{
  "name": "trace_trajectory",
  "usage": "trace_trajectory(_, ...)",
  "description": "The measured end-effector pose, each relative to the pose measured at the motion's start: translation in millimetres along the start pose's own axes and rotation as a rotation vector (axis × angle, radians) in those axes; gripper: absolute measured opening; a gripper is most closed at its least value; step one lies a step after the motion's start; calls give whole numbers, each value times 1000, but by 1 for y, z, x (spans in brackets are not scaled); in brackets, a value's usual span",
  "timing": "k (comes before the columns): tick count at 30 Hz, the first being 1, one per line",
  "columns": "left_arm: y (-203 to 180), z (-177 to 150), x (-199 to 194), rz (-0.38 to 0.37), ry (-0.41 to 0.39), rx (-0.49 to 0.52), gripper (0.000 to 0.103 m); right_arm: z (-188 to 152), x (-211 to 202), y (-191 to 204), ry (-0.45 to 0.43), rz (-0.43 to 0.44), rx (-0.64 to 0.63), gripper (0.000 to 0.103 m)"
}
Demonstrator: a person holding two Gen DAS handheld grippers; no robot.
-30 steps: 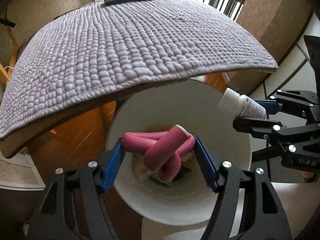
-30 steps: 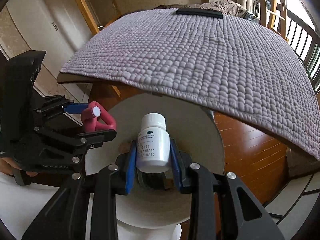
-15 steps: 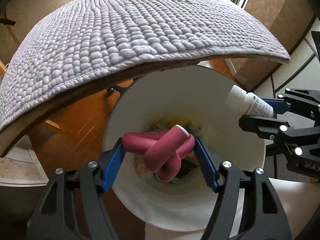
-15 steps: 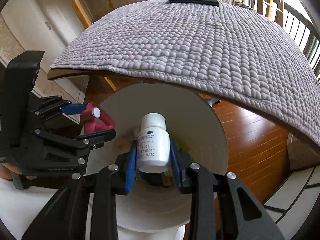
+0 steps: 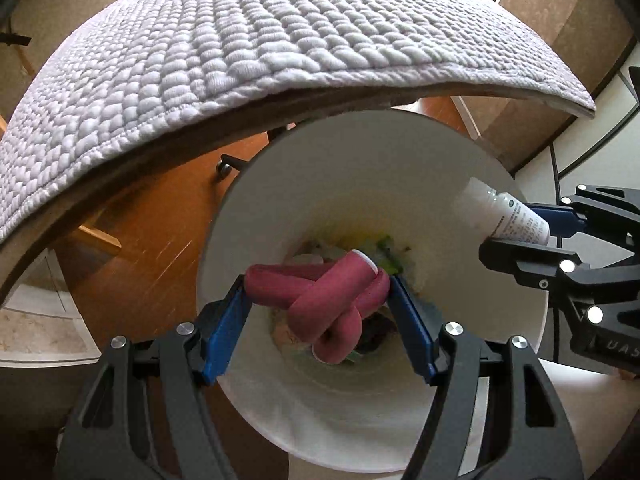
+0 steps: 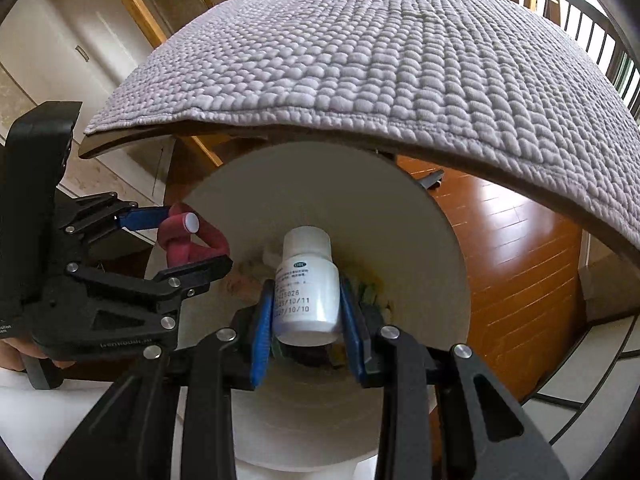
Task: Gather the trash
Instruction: 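Open both tools to drop the pill bottle and foam tube into the bin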
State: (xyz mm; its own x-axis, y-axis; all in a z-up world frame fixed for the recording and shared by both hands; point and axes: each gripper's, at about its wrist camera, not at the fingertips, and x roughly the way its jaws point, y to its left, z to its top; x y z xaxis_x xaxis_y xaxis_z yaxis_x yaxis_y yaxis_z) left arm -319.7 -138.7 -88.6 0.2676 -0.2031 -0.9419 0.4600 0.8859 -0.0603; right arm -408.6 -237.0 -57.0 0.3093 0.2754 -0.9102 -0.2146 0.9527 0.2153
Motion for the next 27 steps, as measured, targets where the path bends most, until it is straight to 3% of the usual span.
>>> trace_trajectory(15, 2, -9, 43, 8, 24, 8, 71, -6, 42, 22, 26, -5, 2, 31)
trace_trajectory(18, 5, -8, 44, -31, 15, 4, 71, -9, 50, 22, 38, 12, 2, 31)
trace_trajectory(19, 7, -9, 43, -47, 16, 2, 71, -9, 51, 19, 35, 15, 2, 32)
trace_trajectory(21, 7, -9, 44, -33, 16, 3, 84, -11, 50, 19, 19, 4, 5, 50)
trace_trajectory(27, 7, -7, 43, -28, 14, -1, 93, -7, 50, 14, -10, -10, 32, 58)
